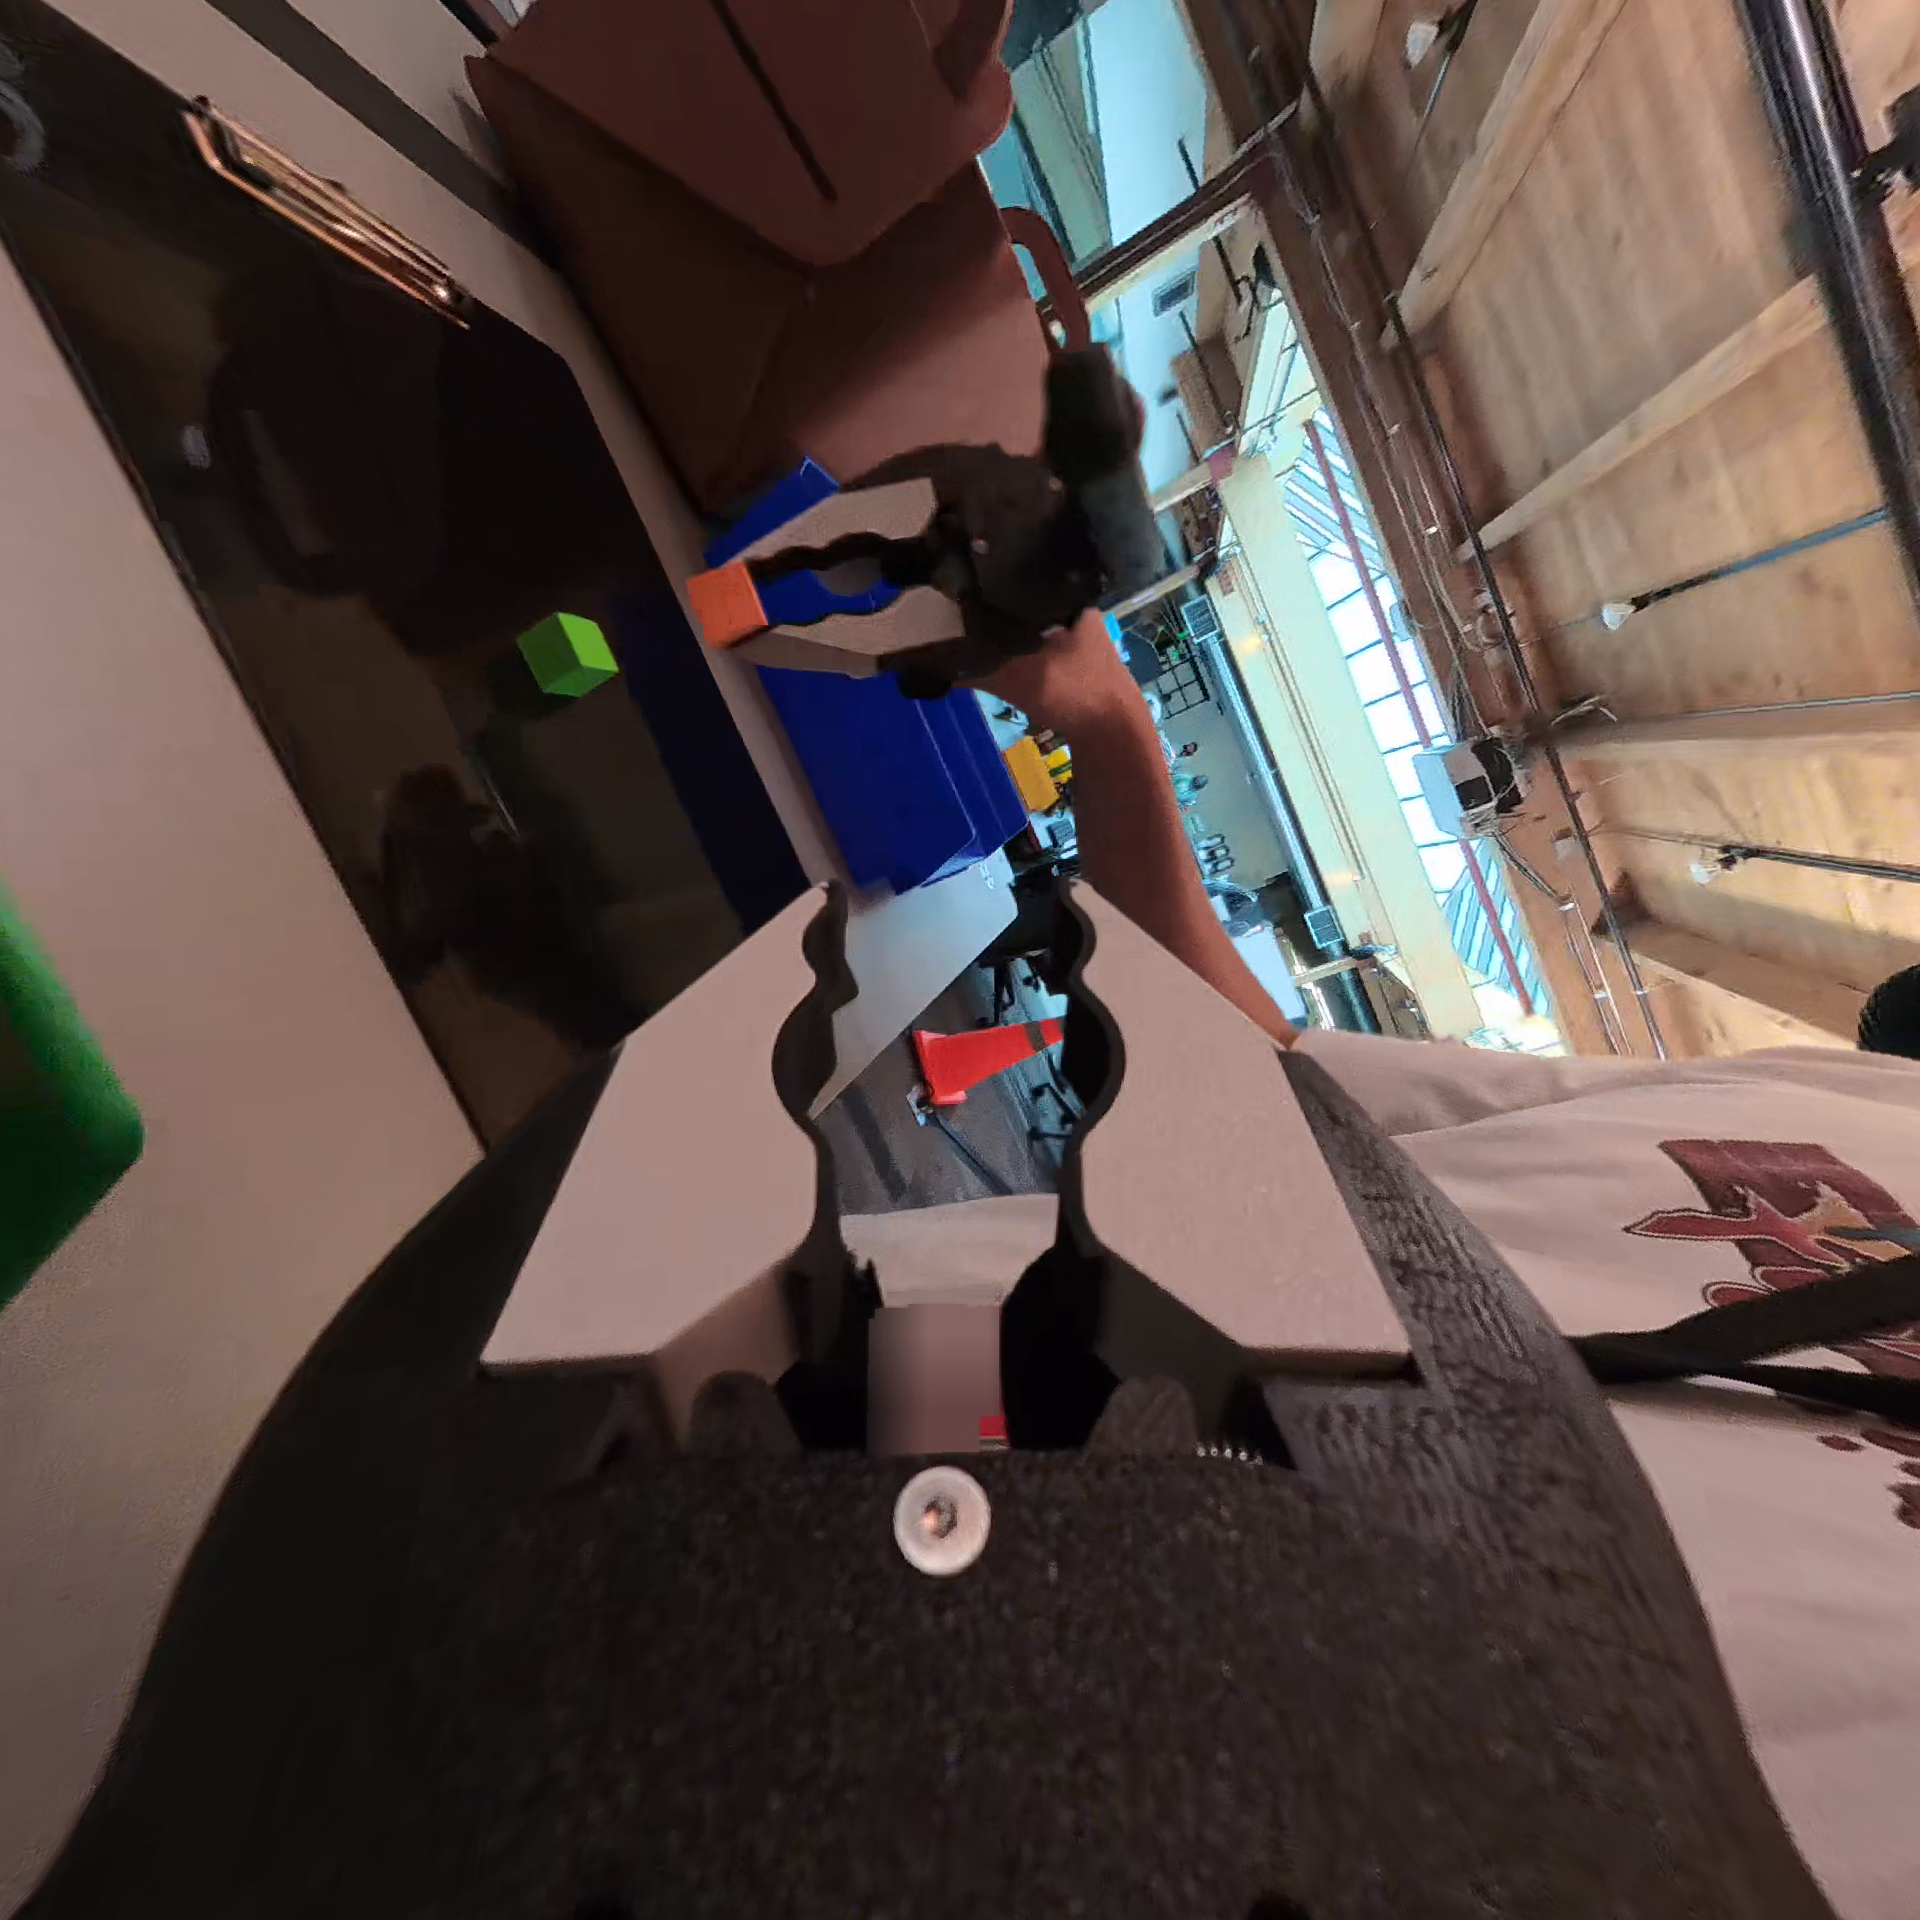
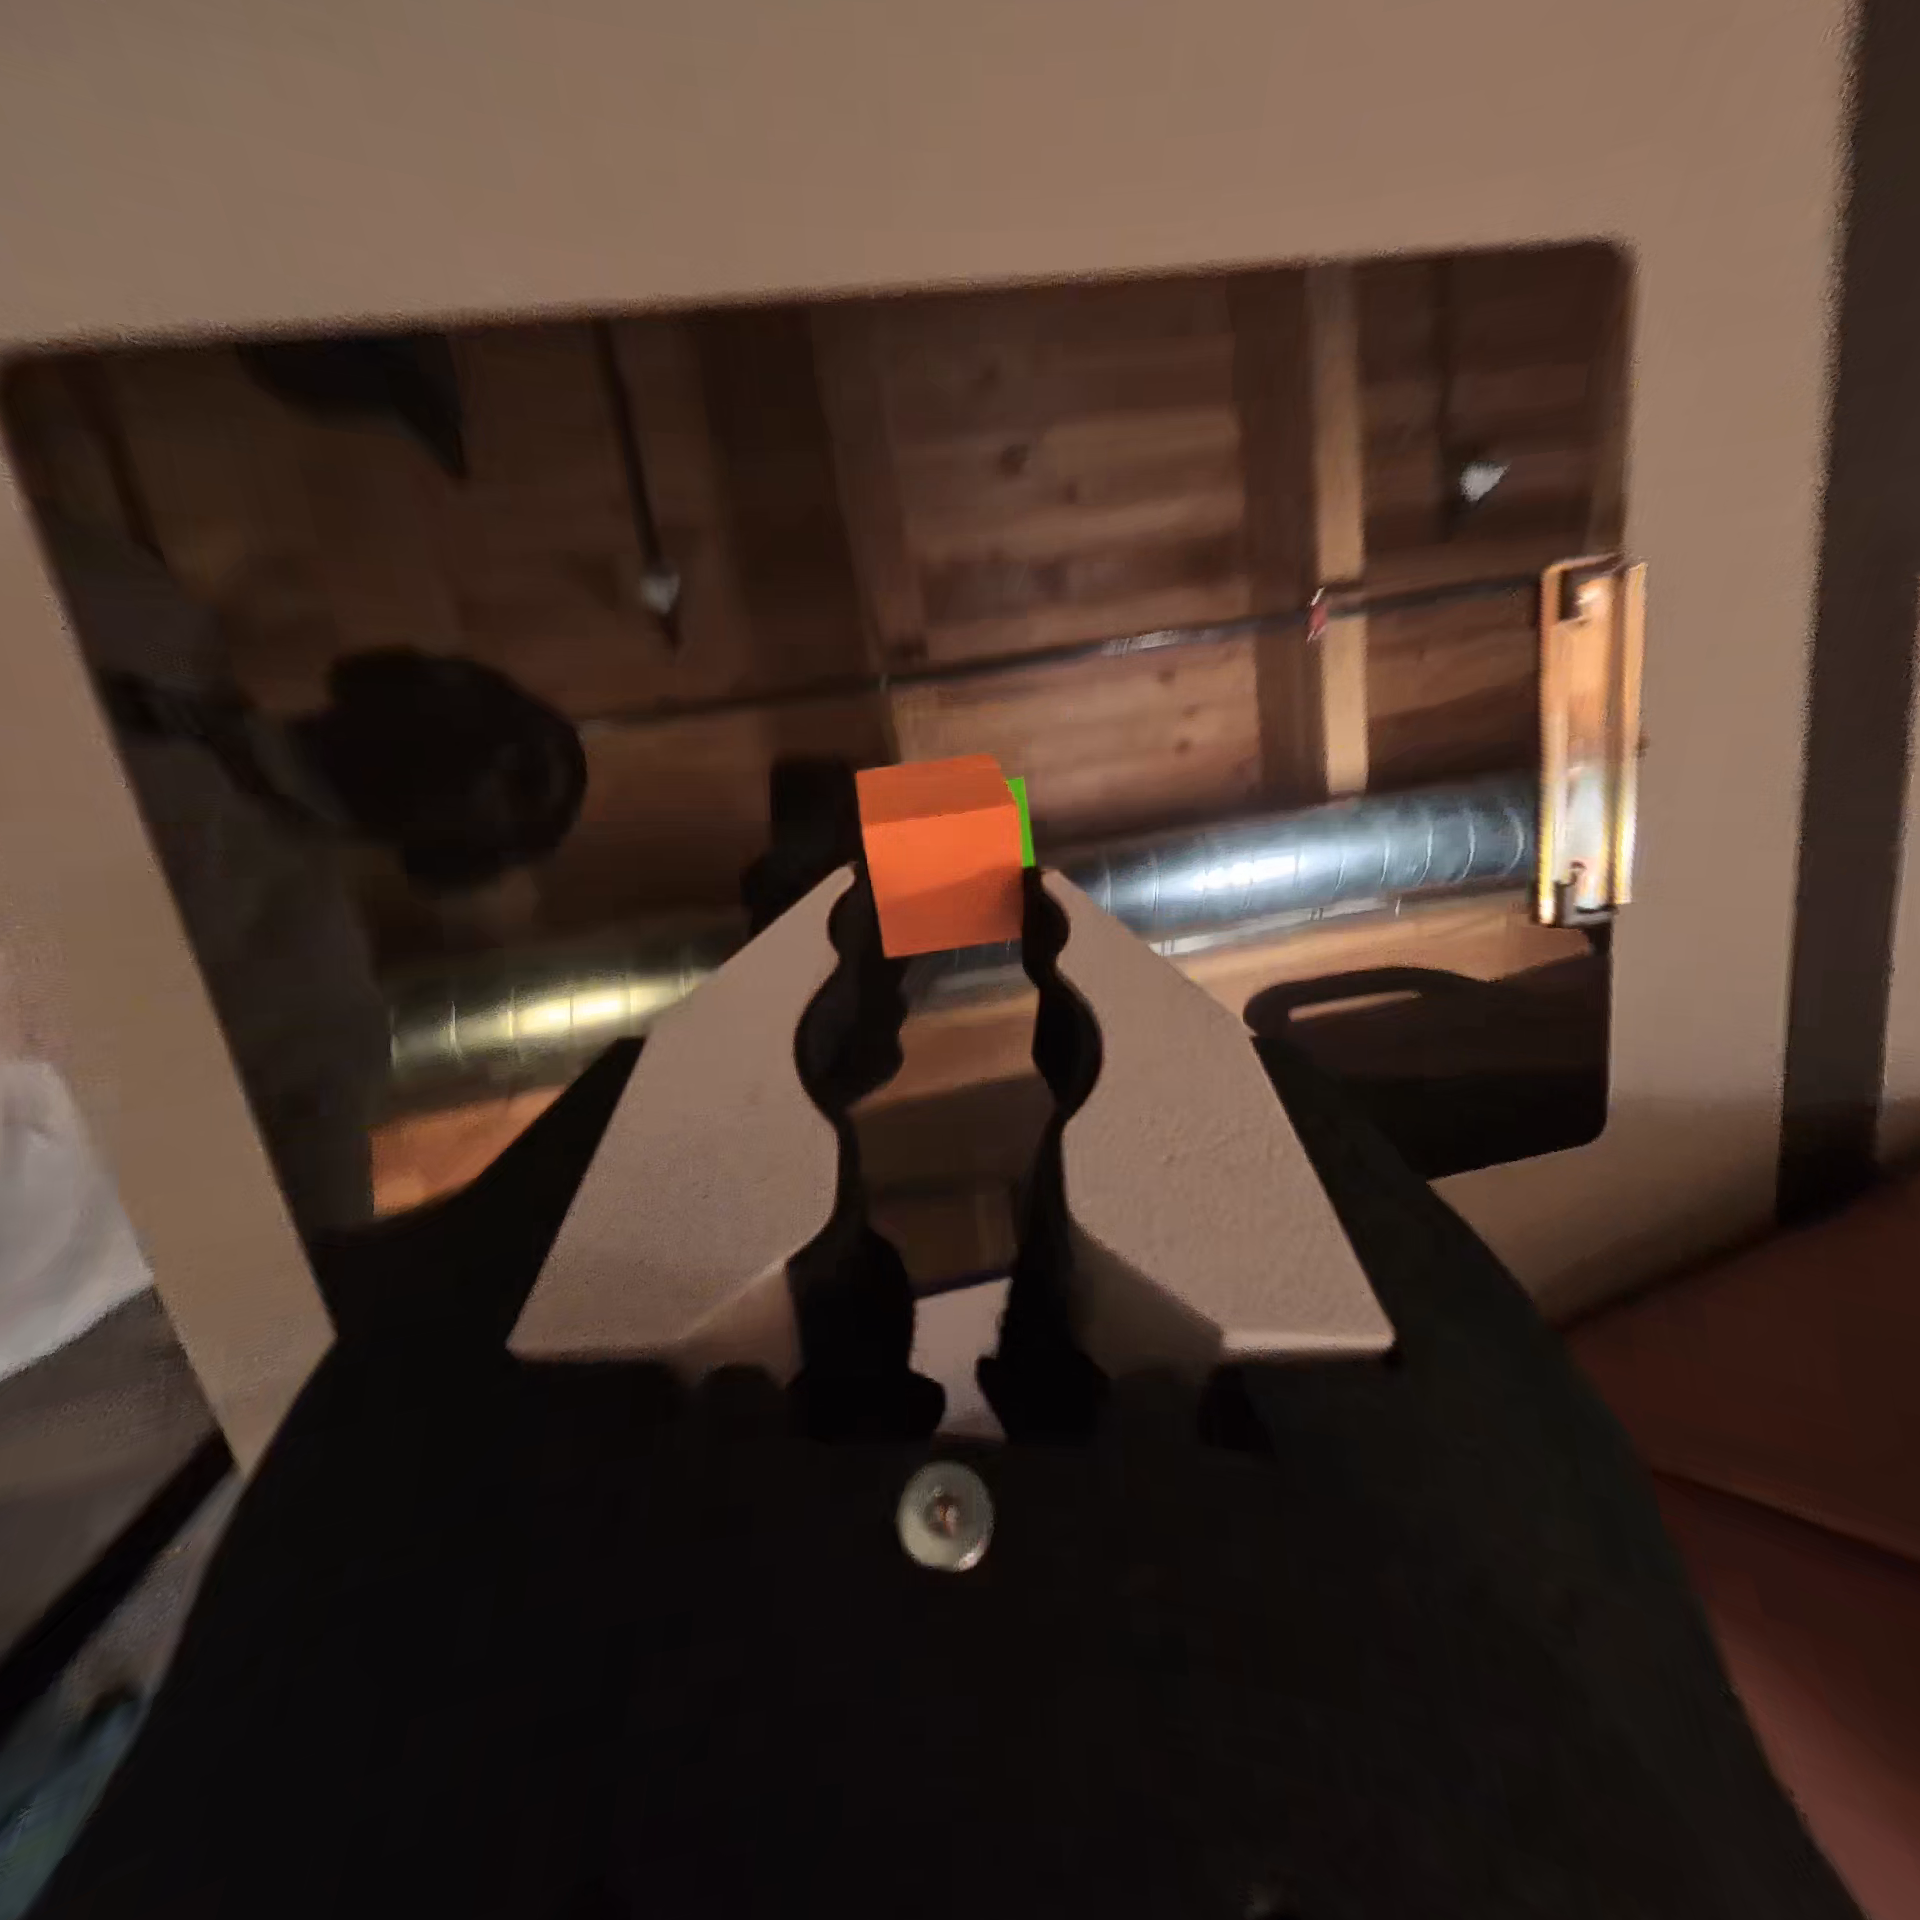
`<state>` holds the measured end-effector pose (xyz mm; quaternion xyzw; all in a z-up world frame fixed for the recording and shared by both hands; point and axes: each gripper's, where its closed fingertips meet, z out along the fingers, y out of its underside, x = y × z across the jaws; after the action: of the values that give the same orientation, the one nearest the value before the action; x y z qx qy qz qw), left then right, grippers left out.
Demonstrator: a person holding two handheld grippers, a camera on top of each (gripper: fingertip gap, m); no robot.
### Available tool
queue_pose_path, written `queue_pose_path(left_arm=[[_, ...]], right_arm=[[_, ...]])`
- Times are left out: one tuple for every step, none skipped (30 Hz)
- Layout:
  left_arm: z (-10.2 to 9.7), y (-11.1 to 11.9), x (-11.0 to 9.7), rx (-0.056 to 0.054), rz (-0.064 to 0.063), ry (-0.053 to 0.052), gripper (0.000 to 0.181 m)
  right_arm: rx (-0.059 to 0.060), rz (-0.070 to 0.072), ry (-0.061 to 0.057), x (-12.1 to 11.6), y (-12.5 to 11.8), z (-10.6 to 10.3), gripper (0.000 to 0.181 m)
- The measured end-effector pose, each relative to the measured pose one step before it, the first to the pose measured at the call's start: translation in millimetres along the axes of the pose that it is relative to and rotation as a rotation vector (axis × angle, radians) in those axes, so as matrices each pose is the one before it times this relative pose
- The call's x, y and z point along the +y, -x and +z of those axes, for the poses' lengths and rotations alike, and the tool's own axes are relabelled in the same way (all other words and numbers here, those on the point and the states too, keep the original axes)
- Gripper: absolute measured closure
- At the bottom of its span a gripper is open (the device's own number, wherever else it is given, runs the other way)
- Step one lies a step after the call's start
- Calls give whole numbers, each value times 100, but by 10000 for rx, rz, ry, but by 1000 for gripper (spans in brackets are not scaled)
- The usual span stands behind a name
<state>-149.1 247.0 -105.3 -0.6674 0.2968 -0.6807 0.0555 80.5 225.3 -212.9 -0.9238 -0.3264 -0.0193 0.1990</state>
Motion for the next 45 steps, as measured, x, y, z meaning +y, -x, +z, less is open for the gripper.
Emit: queue_pose_path(left_arm=[[-423,437,244,-240,34,-5,141],[-407,627,240,-443,151,14,141],[-406,708,250,-564,237,48,141],[-449,876,169,-728,297,20,141],[-461,1060,132,-859,353,-5,141],[-433,959,198,-788,390,57,141],[-387,646,183,-538,317,51,141],[-348,286,111,-252,146,-6,141],[-309,47,85,-29,-10,-16,141],[-261,-2,83,56,-83,-19,141],[-226,108,39,21,-105,-53,141],[-170,211,48,-21,-107,-50,141],[-98,264,80,-37,-111,-10,141],[-34,204,117,-10,-88,32,141],[-23,120,64,13,-41,23,141],[-2,83,0,-6,-11,-6,141],[0,34,-55,-15,9,-15,141],[17,-45,-69,7,27,-3,141],[33,-73,-56,19,36,21,141],[40,-63,-46,3,46,32,141],[49,-23,-38,-23,45,36,141],[31,-10,-10,-29,44,43,141],[21,-21,9,-17,50,56,141],[25,-28,18,-13,54,46,141],[8,71,33,-51,47,40,141],[-7,219,43,-126,18,43,141],[-24,167,22,-78,40,24,141],[-22,61,-17,-16,78,-2,141],[-50,187,-44,-90,78,-10,141],[-74,313,-54,-158,126,-5,141],[-95,503,-35,-225,227,48,141],[-112,836,-53,-373,321,91,141],[-83,1160,-68,-495,394,138,141],[5,1149,-20,-440,459,252,141],[139,1056,43,-334,534,358,140],[332,1173,127,-368,520,438,140],[510,1437,212,-484,369,525,140],[680,1329,295,-425,188,598,140],[741,776,242,-141,87,550,140],[694,399,13,22,13,310,140],[678,224,-19,53,-130,229,140],[636,33,-31,112,-267,225,140],[626,-173,3,207,-282,217,140],[663,-307,203,238,-242,355,139],[643,-29,252,-4,-165,413,136]], right_arm=[[-189,-200,752,748,-262,1217,153],[-139,-180,671,556,-267,1074,153],[-53,-110,408,248,-326,970,153],[-66,-62,452,332,-248,851,153],[-145,-89,382,218,-23,669,153],[-68,-117,120,-76,-62,462,153],[-40,-72,7,-145,-70,258,154],[-113,42,-83,-222,4,-15,154],[-56,93,-28,-42,-107,-56,154],[-71,88,6,28,-78,-34,154],[-155,64,-14,-2,117,-1,154],[-124,43,26,42,115,37,154],[-26,17,73,82,17,-8,154],[9,-2,25,-9,-12,-34,154],[-33,-3,-34,-134,75,-32,154],[-13,-19,-58,-192,29,-32,154],[25,-32,-62,-189,-39,1,154],[52,-27,56,-7,-103,49,154],[55,-16,119,106,-143,95,154],[25,-1,102,107,-118,117,154],[-36,8,46,48,-23,125,154],[-70,26,1,-4,45,104,154],[-50,14,-15,-29,46,33,154],[3,-5,-2,-11,-15,2,154],[-15,11,11,24,24,22,154],[-9,23,1,-13,16,21,154],[-12,34,-9,-14,12,18,154],[-24,7,-12,-10,18,29,154],[-58,30,2,8,53,20,153],[11,114,-57,-16,-52,-60,148],[64,156,-223,-163,-72,-245,144],[66,168,-323,-273,34,-472,136],[161,181,-379,-300,22,-740,130],[170,175,-450,-353,187,-956,126],[127,157,-559,-493,408,-1088,126],[107,162,-605,-537,598,-1123,126],[75,186,-591,-474,757,-1051,127],[-22,205,-550,-358,990,-905,127],[-87,212,-502,-231,1166,-740,127],[-89,221,-424,-44,1210,-537,128],[-69,220,-316,183,1187,-347,129],[-72,212,-180,476,1169,-169,129],[-85,209,-34,758,1144,7,129],[-89,193,111,995,1084,140,129],[-60,166,177,1093,963,245,128]])
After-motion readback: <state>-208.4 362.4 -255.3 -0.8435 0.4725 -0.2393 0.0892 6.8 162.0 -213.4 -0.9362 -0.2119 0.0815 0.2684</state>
